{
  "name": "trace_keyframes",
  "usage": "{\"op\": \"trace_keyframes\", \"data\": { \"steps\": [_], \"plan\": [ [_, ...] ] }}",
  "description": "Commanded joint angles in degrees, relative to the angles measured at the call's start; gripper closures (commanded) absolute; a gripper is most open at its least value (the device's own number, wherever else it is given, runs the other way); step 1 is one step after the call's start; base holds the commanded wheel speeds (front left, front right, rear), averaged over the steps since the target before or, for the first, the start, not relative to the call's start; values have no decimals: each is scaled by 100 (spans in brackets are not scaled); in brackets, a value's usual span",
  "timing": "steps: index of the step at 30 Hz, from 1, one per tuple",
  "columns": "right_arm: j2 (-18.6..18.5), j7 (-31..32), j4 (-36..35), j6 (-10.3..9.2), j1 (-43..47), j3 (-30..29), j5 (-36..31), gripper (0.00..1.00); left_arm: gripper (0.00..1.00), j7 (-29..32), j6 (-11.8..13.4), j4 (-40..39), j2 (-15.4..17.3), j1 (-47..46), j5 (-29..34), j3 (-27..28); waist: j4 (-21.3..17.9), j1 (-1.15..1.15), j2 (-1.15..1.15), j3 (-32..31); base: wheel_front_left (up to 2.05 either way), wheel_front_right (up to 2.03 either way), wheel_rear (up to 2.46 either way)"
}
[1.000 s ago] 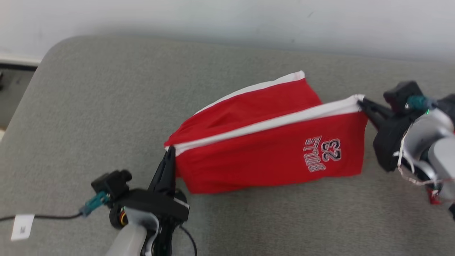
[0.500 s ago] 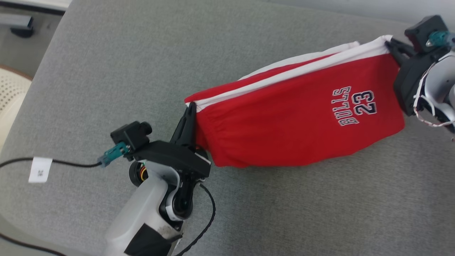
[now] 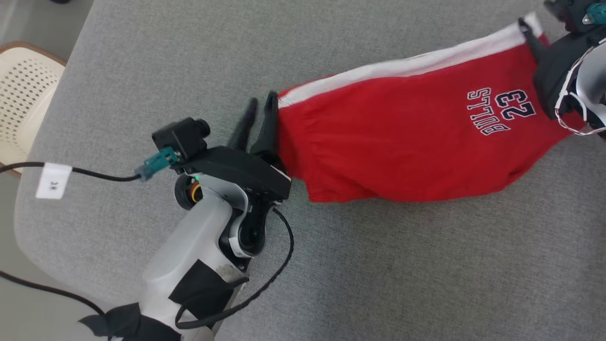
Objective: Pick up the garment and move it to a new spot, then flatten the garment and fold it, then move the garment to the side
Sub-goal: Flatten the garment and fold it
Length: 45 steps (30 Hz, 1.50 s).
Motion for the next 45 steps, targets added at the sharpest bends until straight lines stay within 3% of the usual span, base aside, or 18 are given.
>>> {"op": "trace_keyframes", "data": {
  "steps": [1, 7, 13, 19, 29, 34, 42, 43, 45],
  "plan": [
    [43, -100, 48, -15, -72, 8, 76, 0, 0, -31, -26, -46, 3, -51, 109, 66, 46, -1, -1, 26, 0, 0, 0],
    [243, -263, 390, -15, -166, 32, 324, 0, 0, -29, -209, -345, 6, 298, 997, 589, 20, -1, -1, -196, 0, 0, 0],
    [416, 696, 665, -14, 153, -34, 1174, 0, 0, -24, -478, -1637, 232, 1471, 3018, 1453, -65, -1, -1, -645, 0, 0, 0],
    [436, 1307, 967, -14, 522, -232, 1705, 0, 0, -25, -805, -2684, 362, 2770, 4008, 1770, -2, -1, -1, -892, 0, 0, 0],
    [641, 1708, 1873, -14, 742, -512, 1834, 0, 0, -25, -976, -3358, 201, 3920, 4291, 1894, 277, -1, -1, -816, 0, 0, 0],
    [822, 1971, 2373, -14, 614, -612, 1729, 0, 0, -25, -1017, -3445, 115, 4058, 4304, 1847, 448, -1, -1, -732, 0, 0, 0],
    [1188, 2682, 2530, 19, 824, -755, 1612, 0, 0, -26, -1046, -3468, 32, 4069, 4306, 1828, 550, -1, -1, -698, 0, 0, 0],
    [1179, 2678, 2535, 19, 812, -738, 1557, 44, 0, -26, -1051, -3460, 27, 4068, 4306, 1832, 550, -1, -1, -704, 0, 0, 0],
    [1125, 2636, 2542, 17, 808, -717, 1443, 100, 0, -26, -1058, -3442, 26, 4065, 4313, 1843, 541, -1, -1, -720, 0, 0, 0]
  ]
}}
